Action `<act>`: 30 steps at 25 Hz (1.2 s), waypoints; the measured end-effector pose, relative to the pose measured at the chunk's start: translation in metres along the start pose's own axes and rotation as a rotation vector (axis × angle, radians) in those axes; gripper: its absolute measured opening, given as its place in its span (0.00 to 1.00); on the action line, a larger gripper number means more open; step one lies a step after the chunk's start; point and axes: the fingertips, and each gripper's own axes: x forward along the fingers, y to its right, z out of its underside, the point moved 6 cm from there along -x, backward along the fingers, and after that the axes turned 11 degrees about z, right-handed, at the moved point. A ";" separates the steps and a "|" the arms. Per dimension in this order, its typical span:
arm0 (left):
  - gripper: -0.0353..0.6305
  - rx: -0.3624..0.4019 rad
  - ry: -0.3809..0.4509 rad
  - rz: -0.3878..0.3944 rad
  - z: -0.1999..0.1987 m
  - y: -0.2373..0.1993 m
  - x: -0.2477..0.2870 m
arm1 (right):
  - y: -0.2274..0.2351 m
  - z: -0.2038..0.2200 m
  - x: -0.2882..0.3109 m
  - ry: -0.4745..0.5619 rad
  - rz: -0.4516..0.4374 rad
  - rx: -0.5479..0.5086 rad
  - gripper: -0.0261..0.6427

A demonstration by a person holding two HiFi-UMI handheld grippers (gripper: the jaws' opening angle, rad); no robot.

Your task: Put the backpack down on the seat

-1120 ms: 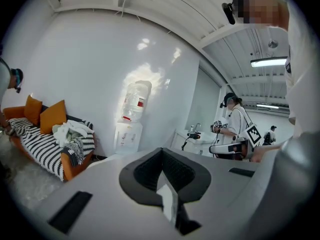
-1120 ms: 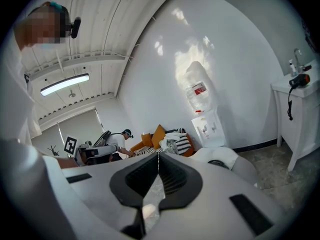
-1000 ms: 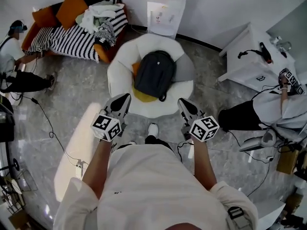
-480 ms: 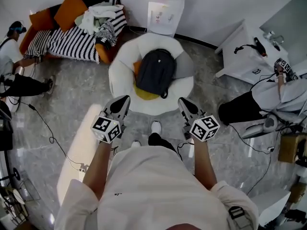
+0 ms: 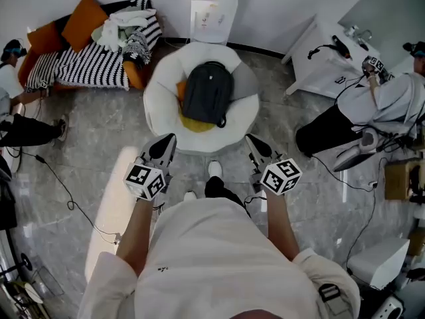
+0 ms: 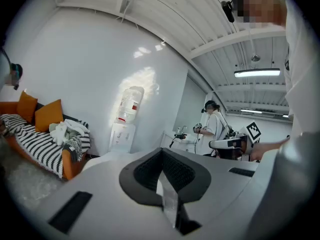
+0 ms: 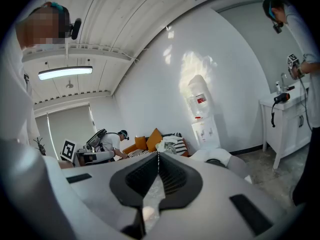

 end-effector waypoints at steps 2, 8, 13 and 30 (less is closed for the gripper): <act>0.07 0.003 0.005 0.011 0.002 0.006 -0.006 | -0.004 0.005 -0.012 0.007 0.014 0.007 0.08; 0.07 0.015 0.020 0.044 0.007 0.020 -0.027 | -0.022 0.016 -0.039 0.016 0.034 -0.003 0.08; 0.07 0.027 0.019 0.057 0.003 0.027 -0.031 | -0.031 0.007 -0.050 0.038 0.020 -0.023 0.08; 0.07 0.038 0.029 0.017 -0.001 0.073 0.013 | 0.018 -0.010 -0.076 0.051 -0.044 -0.016 0.08</act>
